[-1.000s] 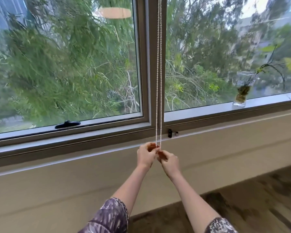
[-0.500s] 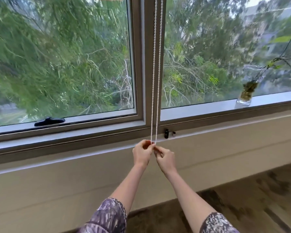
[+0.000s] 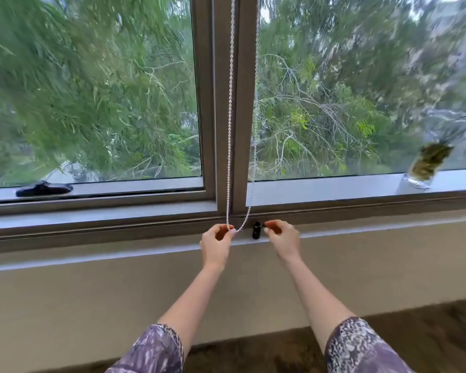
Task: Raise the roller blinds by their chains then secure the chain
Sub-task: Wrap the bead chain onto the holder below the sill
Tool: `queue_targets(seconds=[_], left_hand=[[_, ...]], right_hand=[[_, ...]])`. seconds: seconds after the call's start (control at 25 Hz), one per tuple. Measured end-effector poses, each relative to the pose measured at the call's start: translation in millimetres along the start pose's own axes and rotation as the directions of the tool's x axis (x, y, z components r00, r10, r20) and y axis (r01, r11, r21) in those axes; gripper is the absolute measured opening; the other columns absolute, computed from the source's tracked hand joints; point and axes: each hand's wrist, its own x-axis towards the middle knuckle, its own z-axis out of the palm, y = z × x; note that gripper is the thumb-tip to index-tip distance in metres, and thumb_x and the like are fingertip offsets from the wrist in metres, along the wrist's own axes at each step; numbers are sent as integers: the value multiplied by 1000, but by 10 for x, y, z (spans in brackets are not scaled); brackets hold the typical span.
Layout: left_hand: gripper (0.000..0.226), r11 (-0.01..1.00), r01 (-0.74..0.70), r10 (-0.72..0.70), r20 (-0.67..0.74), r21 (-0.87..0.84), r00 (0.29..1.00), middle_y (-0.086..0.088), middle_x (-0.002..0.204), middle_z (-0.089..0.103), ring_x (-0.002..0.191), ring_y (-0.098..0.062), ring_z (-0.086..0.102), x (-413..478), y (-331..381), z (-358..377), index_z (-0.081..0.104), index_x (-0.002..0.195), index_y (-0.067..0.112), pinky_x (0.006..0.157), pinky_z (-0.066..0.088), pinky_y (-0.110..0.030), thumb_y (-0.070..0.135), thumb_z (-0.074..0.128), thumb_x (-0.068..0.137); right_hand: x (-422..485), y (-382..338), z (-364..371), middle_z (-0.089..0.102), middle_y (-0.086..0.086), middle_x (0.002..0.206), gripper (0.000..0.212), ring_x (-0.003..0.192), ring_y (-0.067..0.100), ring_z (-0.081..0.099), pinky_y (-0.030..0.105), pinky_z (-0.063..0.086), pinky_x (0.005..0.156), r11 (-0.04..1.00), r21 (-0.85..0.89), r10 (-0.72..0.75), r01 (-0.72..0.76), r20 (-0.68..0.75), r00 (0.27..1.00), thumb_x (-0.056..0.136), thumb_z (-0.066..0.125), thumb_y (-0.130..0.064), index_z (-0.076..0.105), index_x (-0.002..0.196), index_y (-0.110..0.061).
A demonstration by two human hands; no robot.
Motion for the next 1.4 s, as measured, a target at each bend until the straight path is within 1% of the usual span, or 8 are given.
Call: queue_targets(seconds=[0.12, 0.28, 0.52, 0.88, 1.04, 1.16, 1.32, 1.4], left_hand=[[9, 1000, 7, -7, -18, -16, 1000, 9, 72, 70, 66, -1, 61, 92, -46, 144, 71, 78, 23, 62, 44, -3, 15, 72, 81], [14, 1000, -20, 19, -39, -21, 999, 11, 71, 70, 63, 7, 60, 166, -107, 289, 70, 76, 25, 66, 46, -5, 12, 73, 80], [14, 1000, -22, 21, -45, -11, 999, 12, 70, 70, 63, 7, 60, 211, -182, 353, 70, 75, 26, 65, 46, -5, 14, 74, 80], [10, 999, -26, 28, -65, 40, 997, 12, 71, 69, 62, 5, 60, 173, -189, 329, 69, 76, 24, 66, 48, -9, 16, 74, 80], [6, 995, -29, 35, -62, 96, 997, 8, 72, 69, 66, -6, 61, 190, -128, 290, 69, 78, 22, 68, 49, -17, 17, 74, 80], [3, 993, -32, 37, -43, 112, 998, 3, 76, 71, 72, -12, 62, 205, -122, 227, 70, 80, 19, 76, 50, -27, 19, 73, 79], [7, 990, -53, 54, -7, 130, 999, 0, 79, 73, 74, -12, 64, 181, -133, 163, 72, 83, 14, 75, 50, -25, 19, 74, 78], [7, 992, -59, 58, 16, 108, 998, 3, 76, 71, 70, -8, 62, 136, -148, 137, 70, 81, 17, 69, 48, -17, 19, 76, 77]], right_hand=[[280, 246, -42, 68, 13, 102, 21, 95, 27, 64, 31, 49, 87, 983, -185, -2, 17, 82, 997, 83, 66, -8, 71, 103, -7], [512, 426, 38, 64, 16, 107, 28, 100, 33, 61, 36, 49, 90, 925, -368, -11, 92, 217, 976, 84, 62, -7, 67, 111, -5], [576, 523, 152, 59, 17, 102, 18, 101, 37, 56, 41, 49, 81, 828, -530, -37, 182, 273, 961, 86, 51, -7, 63, 99, -2], [453, 467, 0, 64, 13, 107, 29, 105, 31, 57, 37, 46, 90, 909, -362, -135, 204, 208, 969, 85, 58, -6, 63, 113, -5], [331, 140, -101, 65, 11, 103, 28, 101, 30, 60, 38, 49, 88, 918, -264, -264, 296, 152, 953, 81, 62, -6, 66, 108, -7], [186, -111, -118, 68, 8, 98, 25, 92, 25, 62, 40, 52, 84, 901, -160, -372, 402, 186, 909, 78, 68, -8, 66, 103, -8], [-4, -306, -38, 71, 2, 93, 26, 85, 20, 59, 25, 46, 77, 862, -139, -448, 487, 241, 861, 77, 74, -17, 68, 101, -14], [-47, -359, 9, 72, 0, 94, 27, 84, 19, 58, 17, 37, 73, 853, -152, -461, 500, 233, 856, 77, 73, -16, 69, 103, -15]])
